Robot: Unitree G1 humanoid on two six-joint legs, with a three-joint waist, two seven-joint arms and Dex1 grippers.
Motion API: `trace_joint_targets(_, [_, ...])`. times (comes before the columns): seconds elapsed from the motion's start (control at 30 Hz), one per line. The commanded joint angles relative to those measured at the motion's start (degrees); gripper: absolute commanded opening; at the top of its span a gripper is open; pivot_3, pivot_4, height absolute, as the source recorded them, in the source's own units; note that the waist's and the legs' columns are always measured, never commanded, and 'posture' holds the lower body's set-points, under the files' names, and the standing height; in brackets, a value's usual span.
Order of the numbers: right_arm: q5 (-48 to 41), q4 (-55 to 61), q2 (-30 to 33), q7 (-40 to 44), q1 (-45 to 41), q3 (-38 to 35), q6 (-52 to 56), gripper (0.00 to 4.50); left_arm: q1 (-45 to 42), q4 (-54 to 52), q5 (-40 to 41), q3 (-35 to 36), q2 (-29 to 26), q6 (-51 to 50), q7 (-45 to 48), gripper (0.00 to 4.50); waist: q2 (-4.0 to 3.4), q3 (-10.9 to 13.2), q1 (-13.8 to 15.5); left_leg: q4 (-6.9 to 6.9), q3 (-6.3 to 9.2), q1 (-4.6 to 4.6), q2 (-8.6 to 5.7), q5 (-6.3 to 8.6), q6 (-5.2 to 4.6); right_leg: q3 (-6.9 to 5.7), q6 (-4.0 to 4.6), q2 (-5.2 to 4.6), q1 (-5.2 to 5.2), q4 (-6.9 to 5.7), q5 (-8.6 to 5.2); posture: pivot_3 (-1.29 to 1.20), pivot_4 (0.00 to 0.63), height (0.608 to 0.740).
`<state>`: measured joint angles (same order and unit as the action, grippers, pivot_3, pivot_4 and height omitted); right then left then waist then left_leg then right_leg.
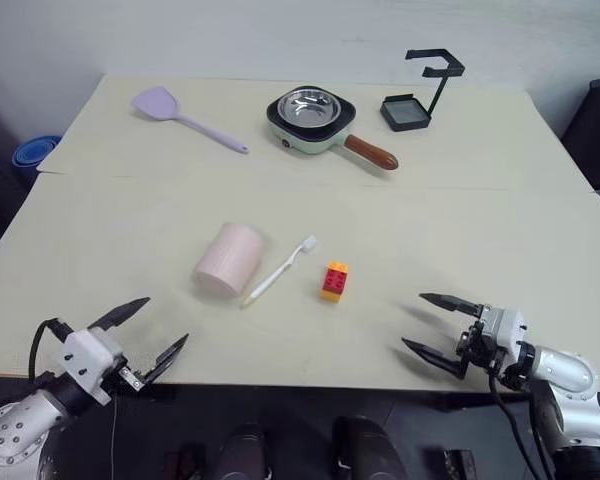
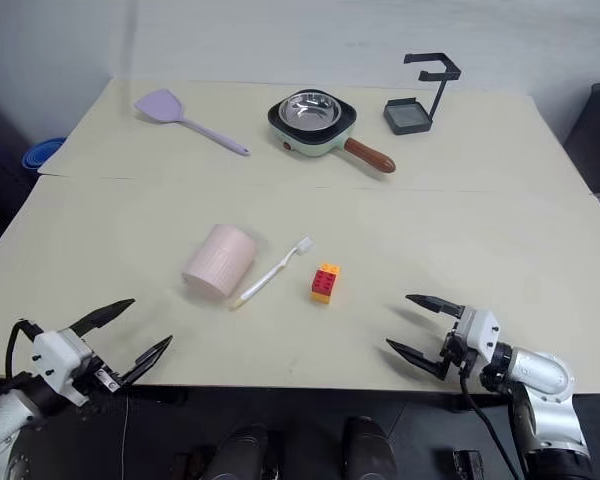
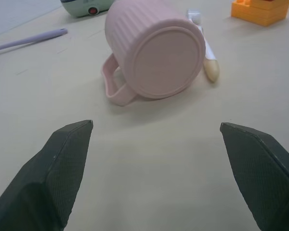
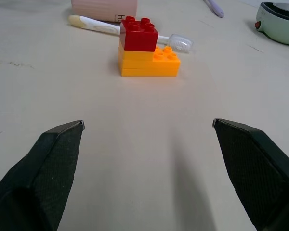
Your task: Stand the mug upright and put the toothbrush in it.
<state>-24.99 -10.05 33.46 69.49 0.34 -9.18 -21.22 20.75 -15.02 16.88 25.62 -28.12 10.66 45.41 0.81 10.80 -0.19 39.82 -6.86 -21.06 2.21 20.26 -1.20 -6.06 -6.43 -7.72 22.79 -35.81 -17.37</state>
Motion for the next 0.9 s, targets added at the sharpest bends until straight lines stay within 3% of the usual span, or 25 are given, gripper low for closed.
trace_joint_targets(0.03, [0.0,-0.8,-0.6,-0.4,-0.7,-0.5,-1.5,4.47,-0.2,-1.2,2.1,-0.3,-0.9,0.0,0.2,4.5,0.0,0.0,0.0,0.0,0.0,0.0,0.0,0.0,0.0,0.0,0.0,0.0,0.0,0.0,0.0,0.0,0.15,0.74])
trace_joint_targets(0.67, [0.4,-0.7,-2.0,-1.6,-4.3,0.2,-1.2,4.47,-0.9,-1.6,5.5,-1.2,-3.2,-2.5,1.7,4.5,-0.01,0.0,-0.1,0.0,-0.01,-0.02,0.02,0.03,0.0,0.01,0.0,0.0,0.0,0.05,0.0,0.0,0.15,0.74])
trace_joint_targets(0.9, [2.0,8.6,-2.6,-6.3,-13.6,7.6,13.5,4.47,-0.5,-9.8,14.7,-2.1,-6.6,-10.8,5.1,4.5,-0.07,0.0,-0.6,0.01,-0.01,-0.03,0.24,0.08,0.08,0.02,0.03,-0.08,0.0,0.01,0.0,0.0,0.15,0.74])
